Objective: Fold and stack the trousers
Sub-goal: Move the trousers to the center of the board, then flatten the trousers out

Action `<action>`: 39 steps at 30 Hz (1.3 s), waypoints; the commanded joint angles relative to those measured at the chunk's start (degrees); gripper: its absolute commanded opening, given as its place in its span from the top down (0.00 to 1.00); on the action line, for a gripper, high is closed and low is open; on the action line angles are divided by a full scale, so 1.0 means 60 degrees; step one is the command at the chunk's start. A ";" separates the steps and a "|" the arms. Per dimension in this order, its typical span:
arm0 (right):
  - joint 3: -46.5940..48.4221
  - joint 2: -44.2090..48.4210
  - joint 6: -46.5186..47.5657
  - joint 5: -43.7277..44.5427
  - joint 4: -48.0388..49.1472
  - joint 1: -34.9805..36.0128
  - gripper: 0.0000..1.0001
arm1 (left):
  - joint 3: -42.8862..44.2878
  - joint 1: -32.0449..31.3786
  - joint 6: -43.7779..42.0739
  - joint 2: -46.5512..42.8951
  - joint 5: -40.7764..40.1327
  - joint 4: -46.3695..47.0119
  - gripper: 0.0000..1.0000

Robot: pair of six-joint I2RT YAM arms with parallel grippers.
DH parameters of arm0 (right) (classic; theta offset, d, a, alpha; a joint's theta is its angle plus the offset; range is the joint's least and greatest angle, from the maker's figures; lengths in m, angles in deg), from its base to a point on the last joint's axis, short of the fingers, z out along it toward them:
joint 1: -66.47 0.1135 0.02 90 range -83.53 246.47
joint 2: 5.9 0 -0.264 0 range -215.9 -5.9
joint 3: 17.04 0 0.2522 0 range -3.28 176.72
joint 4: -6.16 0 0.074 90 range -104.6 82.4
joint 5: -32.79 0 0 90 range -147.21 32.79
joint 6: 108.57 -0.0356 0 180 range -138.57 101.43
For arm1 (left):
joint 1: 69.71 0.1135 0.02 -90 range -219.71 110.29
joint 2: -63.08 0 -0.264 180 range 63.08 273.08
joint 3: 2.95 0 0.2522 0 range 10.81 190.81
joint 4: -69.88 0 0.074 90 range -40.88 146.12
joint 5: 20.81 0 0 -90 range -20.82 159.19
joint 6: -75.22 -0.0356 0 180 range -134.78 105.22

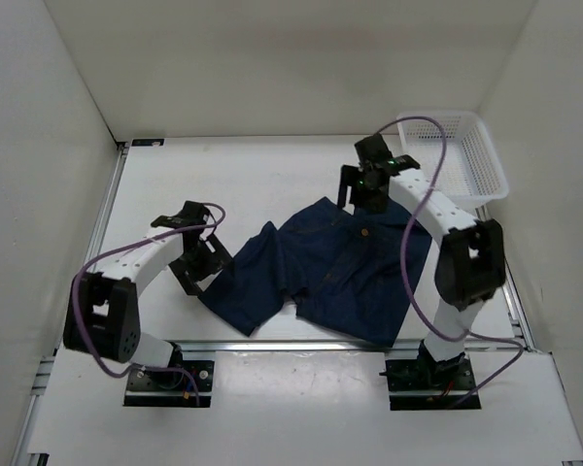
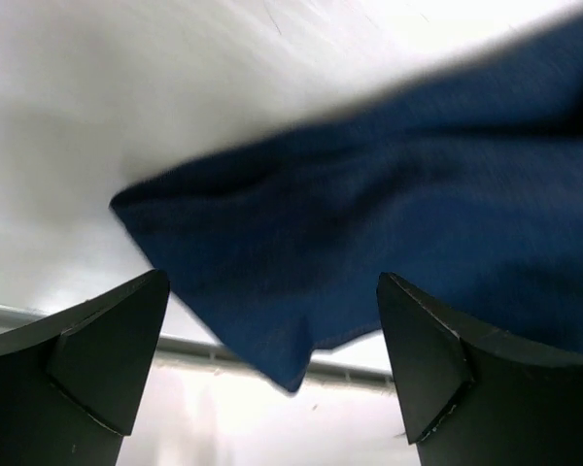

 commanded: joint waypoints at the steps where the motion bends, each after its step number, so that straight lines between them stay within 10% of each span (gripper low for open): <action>1: 0.2600 -0.1807 0.0375 0.0989 -0.0374 0.0390 0.20 | -0.0055 -0.0051 0.0662 0.0522 -0.0159 0.0672 0.00; 16: 0.7972 -0.6767 0.0697 0.0639 -0.1181 0.0406 0.17 | -0.0876 0.0052 0.1352 0.1314 0.0236 0.1170 0.05; 19: 0.7973 -0.6885 0.0697 0.0639 -0.1181 0.0508 0.27 | -0.0759 0.0052 0.1352 0.1416 0.0149 0.1171 0.22; 23: 0.6967 -0.6680 0.0800 0.0146 -0.0700 0.0815 0.49 | -0.0481 0.0052 0.1177 0.1505 0.0148 0.1171 0.89; 26: 0.6744 -0.6767 0.0800 0.0011 -0.0698 0.0816 0.67 | -0.0130 0.0052 0.0957 0.1593 0.0148 0.1084 0.90; 29: 0.6656 -0.6578 0.0800 0.0257 -0.0698 0.0816 1.00 | 0.0616 0.0052 0.0737 0.1477 -0.0173 0.0587 0.90; 39: 0.8950 -0.3972 0.0785 0.0231 -0.0800 -0.0265 1.00 | 0.8520 0.1998 -0.1254 0.1810 -0.1347 -0.3072 0.90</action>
